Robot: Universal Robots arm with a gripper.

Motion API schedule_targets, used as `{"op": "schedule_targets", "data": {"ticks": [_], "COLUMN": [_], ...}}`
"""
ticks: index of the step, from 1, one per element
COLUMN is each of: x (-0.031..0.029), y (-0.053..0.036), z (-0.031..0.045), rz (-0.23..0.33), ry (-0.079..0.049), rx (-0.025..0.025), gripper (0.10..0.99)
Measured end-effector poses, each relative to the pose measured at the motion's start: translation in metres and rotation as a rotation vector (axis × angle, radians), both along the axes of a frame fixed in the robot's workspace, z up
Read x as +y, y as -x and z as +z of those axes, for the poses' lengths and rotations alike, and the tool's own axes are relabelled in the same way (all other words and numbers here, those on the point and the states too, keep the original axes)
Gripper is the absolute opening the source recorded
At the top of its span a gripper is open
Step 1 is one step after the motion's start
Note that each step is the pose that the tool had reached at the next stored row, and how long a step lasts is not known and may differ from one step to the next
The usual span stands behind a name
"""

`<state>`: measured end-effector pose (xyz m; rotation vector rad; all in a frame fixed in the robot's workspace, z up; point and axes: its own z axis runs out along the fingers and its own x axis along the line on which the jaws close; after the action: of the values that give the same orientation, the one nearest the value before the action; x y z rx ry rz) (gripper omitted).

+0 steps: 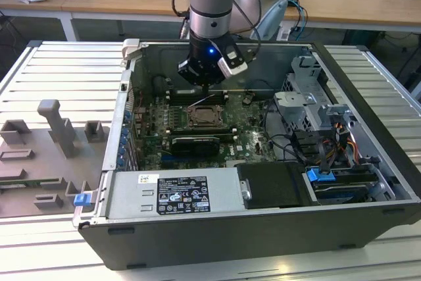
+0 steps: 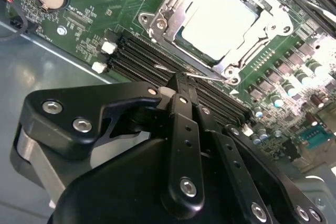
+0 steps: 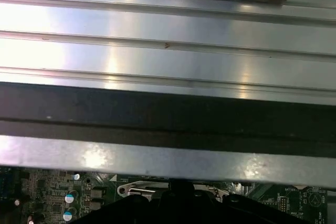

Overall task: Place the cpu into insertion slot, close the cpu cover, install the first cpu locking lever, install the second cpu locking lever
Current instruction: 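Install the first cpu locking lever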

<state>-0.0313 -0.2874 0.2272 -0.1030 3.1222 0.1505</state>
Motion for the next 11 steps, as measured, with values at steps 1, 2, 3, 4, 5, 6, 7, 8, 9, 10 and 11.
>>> {"op": "schedule_targets", "data": {"ticks": [1,2,3,4,5,6,7,8,9,10,11], "x": [0.0,0.0001,0.0001,0.0001,0.0002,0.0002,0.0002,0.0003,0.0003,0.0004,0.0005], "y": [-0.001,-0.0018,-0.0027,-0.0039,-0.0054,-0.0064,-0.0081,-0.0087,-0.0093,-0.0099,-0.0101], "z": [-0.001,-0.0019,-0.0028,-0.0037,-0.005,-0.0059,-0.0077,-0.0083,-0.0091,-0.0101,-0.0111], "rz": [0.0,0.0,0.0,0.0,0.0,0.0,0.0,0.0,0.0,0.0,-0.003], "ry": [0.002,0.003,0.004,0.004,0.005,0.005,0.005,0.005,0.005,0.005,0.005], "rx": [0.0,0.0,0.0,0.0,0.0,0.0,0.0,0.0,0.0,0.0,0.0], "gripper": [0.106,0.106,0.106,0.106,0.106,0.106,0.106,0.106,0.106,0.106,0.106]}}
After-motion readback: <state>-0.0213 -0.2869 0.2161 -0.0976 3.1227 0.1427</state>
